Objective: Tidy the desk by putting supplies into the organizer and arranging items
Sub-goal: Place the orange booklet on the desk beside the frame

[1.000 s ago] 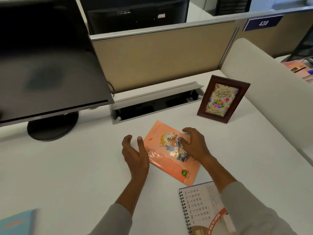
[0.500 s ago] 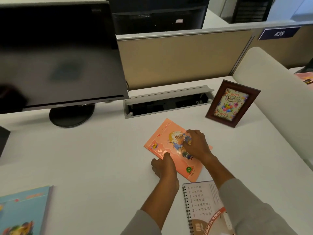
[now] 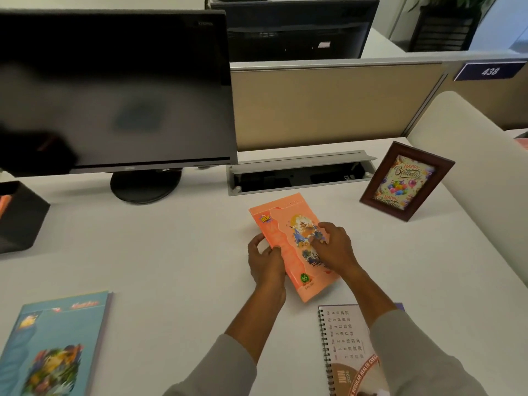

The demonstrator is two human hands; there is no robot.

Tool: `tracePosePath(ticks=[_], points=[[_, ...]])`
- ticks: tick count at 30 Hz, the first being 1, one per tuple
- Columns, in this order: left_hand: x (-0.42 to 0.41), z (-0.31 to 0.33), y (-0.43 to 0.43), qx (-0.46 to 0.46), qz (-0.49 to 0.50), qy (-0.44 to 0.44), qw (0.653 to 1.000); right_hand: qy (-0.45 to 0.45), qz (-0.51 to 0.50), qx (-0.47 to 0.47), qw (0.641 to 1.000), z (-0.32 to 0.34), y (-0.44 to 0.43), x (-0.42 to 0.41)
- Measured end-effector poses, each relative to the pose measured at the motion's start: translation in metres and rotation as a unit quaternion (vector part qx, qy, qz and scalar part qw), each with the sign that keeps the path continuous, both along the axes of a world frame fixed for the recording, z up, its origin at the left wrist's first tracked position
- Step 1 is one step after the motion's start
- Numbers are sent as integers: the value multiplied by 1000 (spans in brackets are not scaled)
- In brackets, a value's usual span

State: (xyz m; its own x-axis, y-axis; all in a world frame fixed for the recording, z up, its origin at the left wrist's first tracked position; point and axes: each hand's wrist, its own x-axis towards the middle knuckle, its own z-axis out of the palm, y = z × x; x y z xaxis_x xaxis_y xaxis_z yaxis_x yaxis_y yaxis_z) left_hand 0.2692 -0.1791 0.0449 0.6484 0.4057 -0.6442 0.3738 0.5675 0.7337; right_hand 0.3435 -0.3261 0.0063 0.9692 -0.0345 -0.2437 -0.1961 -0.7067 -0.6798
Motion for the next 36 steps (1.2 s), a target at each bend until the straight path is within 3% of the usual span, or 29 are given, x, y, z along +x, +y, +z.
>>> tracePosePath(ticks=[12, 19, 28, 36], points=[[-44, 39, 109, 58, -32, -69, 995, 27, -42, 222, 974, 46, 56, -42], [-81, 55, 171, 80, -17, -90, 993, 125, -13, 374, 919, 72, 106, -76], [-145, 38, 257, 149, 16, -45, 988, 114, 10, 377, 919, 70, 196, -132], [-189, 9, 329, 230, 29, 24, 972, 145, 40, 309, 939, 43, 265, -174]])
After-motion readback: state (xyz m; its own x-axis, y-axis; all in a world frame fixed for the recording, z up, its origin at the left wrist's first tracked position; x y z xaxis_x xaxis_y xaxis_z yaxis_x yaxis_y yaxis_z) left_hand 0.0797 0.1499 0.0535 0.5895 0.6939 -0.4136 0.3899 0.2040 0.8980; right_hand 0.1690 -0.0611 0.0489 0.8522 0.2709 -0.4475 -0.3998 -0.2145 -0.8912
